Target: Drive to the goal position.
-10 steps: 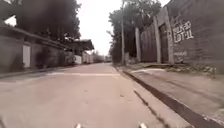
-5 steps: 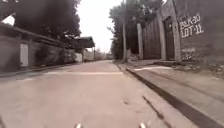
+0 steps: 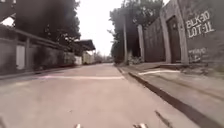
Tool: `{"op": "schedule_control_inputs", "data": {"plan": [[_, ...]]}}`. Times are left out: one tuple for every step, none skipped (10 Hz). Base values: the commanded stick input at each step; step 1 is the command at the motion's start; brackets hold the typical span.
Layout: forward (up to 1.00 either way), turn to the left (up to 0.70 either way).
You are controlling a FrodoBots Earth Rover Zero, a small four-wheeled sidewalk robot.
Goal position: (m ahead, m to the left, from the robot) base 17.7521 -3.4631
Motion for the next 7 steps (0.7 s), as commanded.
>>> {"op": "schedule_control_inputs", "data": {"plan": [[0.85,0.0],[0.85,0.0],[0.85,0.0],[0.85,0.0],[0.85,0.0],[0.85,0.0],[0.85,0.0]]}}
